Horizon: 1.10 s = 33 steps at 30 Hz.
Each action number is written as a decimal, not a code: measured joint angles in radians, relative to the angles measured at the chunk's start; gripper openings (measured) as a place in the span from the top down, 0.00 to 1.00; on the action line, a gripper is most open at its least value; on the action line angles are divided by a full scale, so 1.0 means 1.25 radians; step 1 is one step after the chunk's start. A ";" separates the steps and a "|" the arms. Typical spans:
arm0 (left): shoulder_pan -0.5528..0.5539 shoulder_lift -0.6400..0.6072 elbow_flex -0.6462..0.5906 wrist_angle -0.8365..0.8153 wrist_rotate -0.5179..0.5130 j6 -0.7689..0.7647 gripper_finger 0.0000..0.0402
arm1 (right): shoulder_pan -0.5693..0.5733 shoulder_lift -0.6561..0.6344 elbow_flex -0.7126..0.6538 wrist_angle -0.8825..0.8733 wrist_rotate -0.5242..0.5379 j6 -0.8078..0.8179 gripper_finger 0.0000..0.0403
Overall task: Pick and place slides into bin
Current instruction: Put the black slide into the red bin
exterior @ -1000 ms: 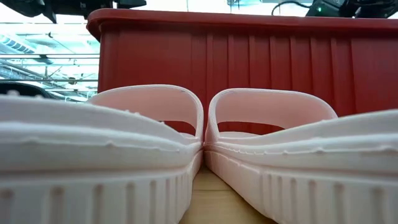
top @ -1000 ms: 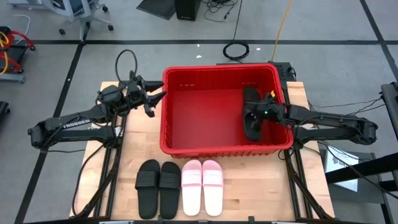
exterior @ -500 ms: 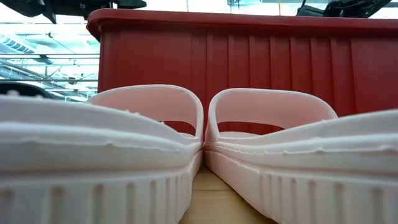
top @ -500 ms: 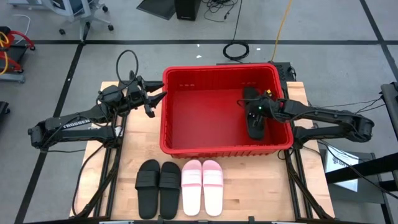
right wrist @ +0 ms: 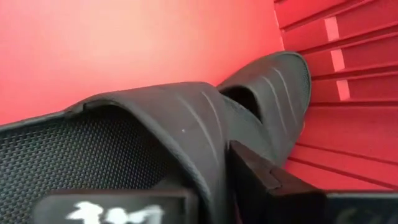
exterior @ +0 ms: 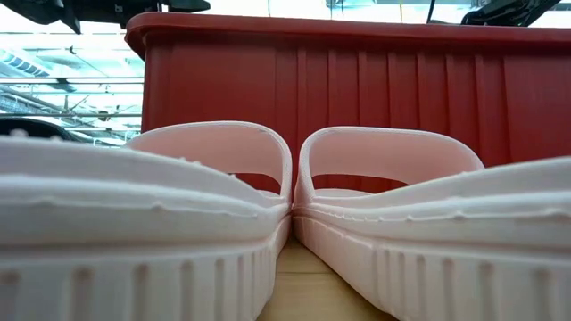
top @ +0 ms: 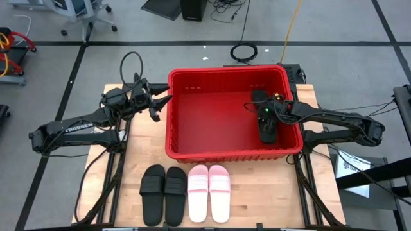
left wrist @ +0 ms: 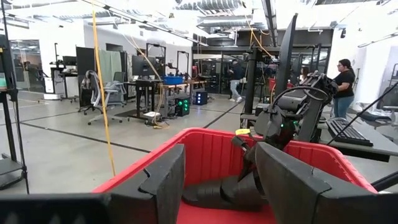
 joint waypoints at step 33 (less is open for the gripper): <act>0.000 0.000 0.000 -0.011 -0.001 -0.001 0.50 | 0.001 -0.002 0.095 -0.138 -0.171 0.061 0.37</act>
